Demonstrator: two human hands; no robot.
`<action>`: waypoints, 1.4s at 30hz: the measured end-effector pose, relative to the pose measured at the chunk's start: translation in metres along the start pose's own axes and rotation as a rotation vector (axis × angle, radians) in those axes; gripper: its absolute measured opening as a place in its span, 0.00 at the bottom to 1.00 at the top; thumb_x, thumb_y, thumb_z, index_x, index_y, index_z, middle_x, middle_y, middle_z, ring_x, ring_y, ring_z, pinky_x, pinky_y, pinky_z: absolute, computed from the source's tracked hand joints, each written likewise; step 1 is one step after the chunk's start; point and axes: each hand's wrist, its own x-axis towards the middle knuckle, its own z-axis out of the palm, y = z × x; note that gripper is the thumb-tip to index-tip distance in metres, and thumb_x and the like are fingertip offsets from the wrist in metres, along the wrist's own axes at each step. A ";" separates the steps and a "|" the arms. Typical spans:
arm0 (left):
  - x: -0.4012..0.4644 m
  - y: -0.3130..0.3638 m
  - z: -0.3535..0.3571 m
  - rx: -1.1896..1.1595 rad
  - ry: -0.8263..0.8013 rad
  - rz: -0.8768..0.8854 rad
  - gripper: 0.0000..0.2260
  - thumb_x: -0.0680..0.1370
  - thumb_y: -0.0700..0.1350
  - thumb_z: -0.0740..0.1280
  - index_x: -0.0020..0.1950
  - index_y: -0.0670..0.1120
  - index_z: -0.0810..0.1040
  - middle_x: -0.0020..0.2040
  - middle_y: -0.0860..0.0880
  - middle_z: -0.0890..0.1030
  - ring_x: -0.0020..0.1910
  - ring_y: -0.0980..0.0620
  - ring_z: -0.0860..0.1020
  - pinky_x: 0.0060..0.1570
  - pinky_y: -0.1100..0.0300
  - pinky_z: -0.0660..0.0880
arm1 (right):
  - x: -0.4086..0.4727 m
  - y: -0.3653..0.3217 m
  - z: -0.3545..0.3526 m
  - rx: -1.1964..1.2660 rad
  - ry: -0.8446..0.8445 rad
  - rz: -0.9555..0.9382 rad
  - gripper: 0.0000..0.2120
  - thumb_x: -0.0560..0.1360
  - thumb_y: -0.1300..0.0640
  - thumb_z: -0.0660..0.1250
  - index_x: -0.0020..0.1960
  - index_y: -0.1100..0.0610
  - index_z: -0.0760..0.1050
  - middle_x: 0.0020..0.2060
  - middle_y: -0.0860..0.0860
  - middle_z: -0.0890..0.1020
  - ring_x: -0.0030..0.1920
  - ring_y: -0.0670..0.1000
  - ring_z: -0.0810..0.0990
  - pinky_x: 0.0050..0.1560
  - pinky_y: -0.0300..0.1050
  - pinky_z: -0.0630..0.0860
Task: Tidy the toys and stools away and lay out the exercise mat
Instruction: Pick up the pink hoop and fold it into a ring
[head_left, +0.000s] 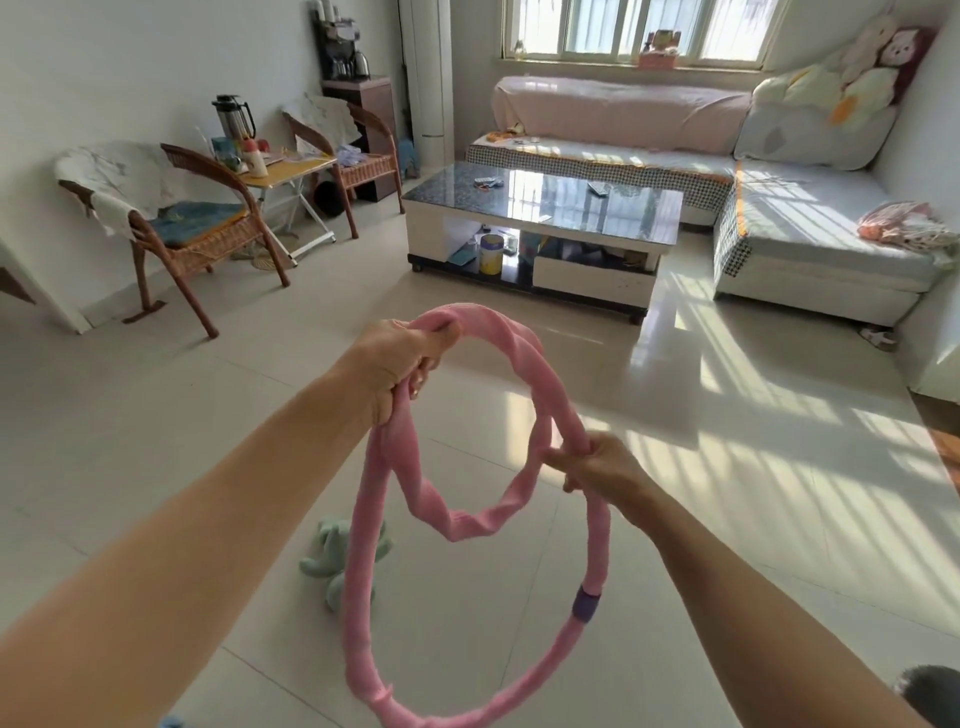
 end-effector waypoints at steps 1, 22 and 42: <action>0.002 -0.001 -0.001 -0.038 0.035 -0.023 0.12 0.74 0.45 0.70 0.33 0.43 0.72 0.17 0.53 0.68 0.14 0.58 0.62 0.16 0.69 0.59 | -0.004 0.023 0.000 -0.085 -0.061 0.082 0.11 0.71 0.50 0.70 0.37 0.56 0.75 0.30 0.52 0.78 0.34 0.50 0.78 0.42 0.46 0.75; -0.032 -0.059 0.059 -0.043 -0.210 -0.133 0.10 0.72 0.43 0.71 0.33 0.41 0.77 0.32 0.44 0.77 0.19 0.59 0.66 0.21 0.68 0.65 | 0.004 -0.115 0.009 1.529 0.331 0.148 0.21 0.75 0.43 0.64 0.33 0.56 0.65 0.19 0.48 0.65 0.17 0.45 0.63 0.22 0.35 0.66; 0.008 -0.063 0.008 -0.816 -0.068 -0.116 0.10 0.76 0.50 0.63 0.39 0.46 0.73 0.27 0.51 0.77 0.16 0.61 0.66 0.17 0.71 0.64 | -0.024 0.069 0.034 0.234 0.115 0.154 0.11 0.74 0.55 0.68 0.34 0.56 0.72 0.28 0.48 0.69 0.31 0.48 0.67 0.36 0.45 0.65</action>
